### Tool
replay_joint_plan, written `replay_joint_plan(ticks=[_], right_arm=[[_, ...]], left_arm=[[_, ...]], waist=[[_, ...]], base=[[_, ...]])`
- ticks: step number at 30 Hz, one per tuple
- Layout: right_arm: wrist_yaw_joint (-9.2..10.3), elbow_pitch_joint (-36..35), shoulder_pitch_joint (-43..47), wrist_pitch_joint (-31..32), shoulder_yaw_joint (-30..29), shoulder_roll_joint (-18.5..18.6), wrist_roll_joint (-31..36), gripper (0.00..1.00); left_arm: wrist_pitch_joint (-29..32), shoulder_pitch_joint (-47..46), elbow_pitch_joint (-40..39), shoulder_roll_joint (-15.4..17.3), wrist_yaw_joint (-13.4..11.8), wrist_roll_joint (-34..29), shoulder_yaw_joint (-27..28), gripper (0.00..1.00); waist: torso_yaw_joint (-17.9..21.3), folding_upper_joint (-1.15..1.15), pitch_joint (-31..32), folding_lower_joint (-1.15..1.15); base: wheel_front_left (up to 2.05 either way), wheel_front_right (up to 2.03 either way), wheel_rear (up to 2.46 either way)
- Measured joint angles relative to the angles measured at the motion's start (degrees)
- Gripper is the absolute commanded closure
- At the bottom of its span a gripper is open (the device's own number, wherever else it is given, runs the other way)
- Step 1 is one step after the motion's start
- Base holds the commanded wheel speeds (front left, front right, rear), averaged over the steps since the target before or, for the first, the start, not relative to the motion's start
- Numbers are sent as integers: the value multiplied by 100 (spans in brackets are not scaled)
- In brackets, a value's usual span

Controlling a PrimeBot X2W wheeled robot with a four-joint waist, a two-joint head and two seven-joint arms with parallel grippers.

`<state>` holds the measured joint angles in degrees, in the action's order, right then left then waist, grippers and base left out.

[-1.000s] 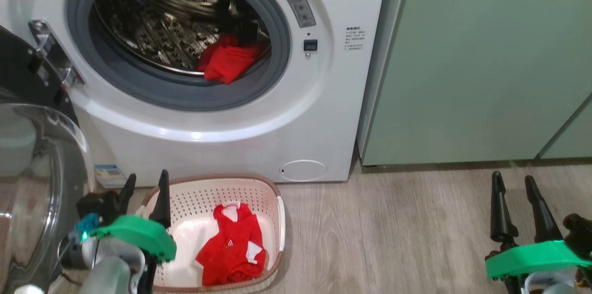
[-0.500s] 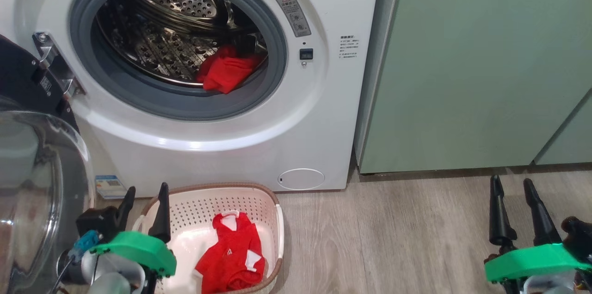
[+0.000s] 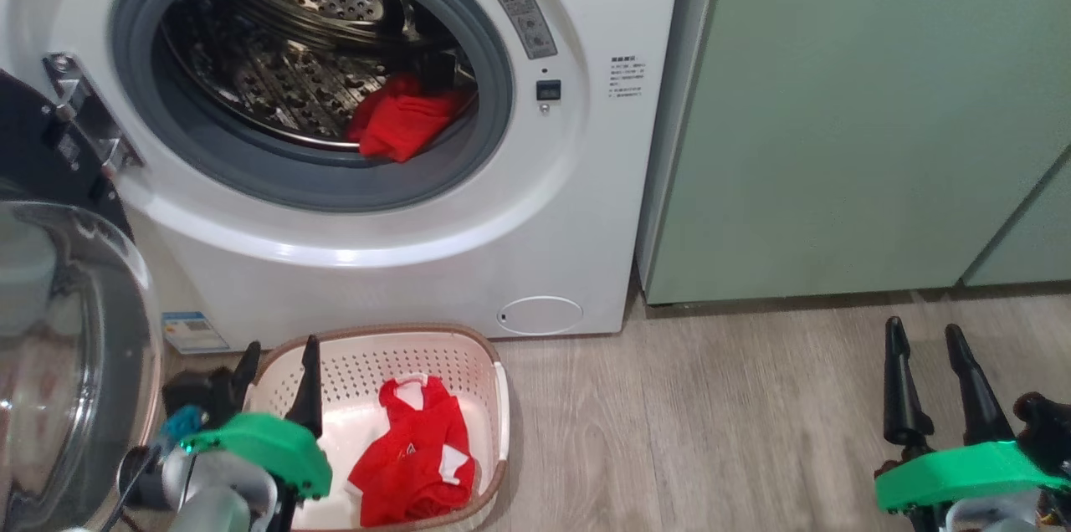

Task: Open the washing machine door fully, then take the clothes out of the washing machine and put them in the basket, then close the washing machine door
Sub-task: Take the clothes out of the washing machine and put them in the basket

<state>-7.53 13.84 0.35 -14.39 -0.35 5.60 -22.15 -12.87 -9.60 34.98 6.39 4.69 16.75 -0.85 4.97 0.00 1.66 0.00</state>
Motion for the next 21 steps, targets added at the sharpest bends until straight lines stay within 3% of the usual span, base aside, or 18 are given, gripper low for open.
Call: replay_joint_plan(ticks=[8,14,21], right_arm=[[0,32,-25,0,44,2,-2,0],[0,-12,-418,0,101,0,-2,0],[0,-107,-1097,0,132,-47,-10,0]], left_arm=[[1017,-883,439,-102,85,126,-267,0],[2043,-2198,778,-5,89,363,-279,0],[3052,-3834,1397,330,-237,412,-140,0]], waist=[[167,0,-317,0],[316,0,-874,0],[595,0,-1707,0]], base=[[0,0,0],[0,0,0],[0,0,0]])
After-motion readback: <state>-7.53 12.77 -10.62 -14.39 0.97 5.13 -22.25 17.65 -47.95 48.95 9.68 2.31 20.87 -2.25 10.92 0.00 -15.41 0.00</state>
